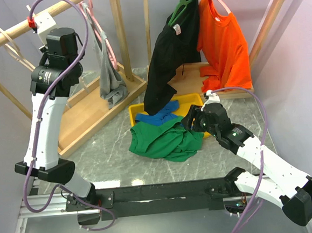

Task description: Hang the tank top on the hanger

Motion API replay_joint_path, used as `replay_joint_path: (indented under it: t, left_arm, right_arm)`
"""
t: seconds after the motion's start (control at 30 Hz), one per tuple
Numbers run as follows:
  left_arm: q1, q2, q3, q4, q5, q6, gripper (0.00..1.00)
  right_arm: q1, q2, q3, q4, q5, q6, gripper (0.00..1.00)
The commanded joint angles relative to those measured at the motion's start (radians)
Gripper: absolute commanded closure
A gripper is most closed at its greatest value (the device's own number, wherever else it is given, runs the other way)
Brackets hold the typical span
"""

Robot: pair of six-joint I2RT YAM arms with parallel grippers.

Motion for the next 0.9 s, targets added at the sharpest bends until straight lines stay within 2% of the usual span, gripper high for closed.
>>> replay_joint_path:
  t: [0.0, 0.4, 0.63, 0.87]
  left_arm:
    - [-0.051, -0.06, -0.004, 0.052, -0.043, 0.006, 0.99]
    - [-0.249, -0.228, -0.236, 0.027, -0.112, -0.11, 0.99]
    - [-0.358, -0.337, -0.363, 0.033, -0.083, -0.155, 0.99]
    - [-0.419, -0.391, -0.312, -0.042, -0.045, -0.161, 0.99]
  right_arm:
    - [-0.004, -0.002, 0.031, 0.024, -0.005, -0.01, 0.32]
    - [-0.004, -0.025, 0.018, 0.017, -0.007, -0.014, 0.31]
    - [-0.004, -0.029, 0.008, 0.014, -0.007, -0.02, 0.31]
    - [-0.004, -0.029, 0.0, 0.01, 0.001, -0.024, 0.31]
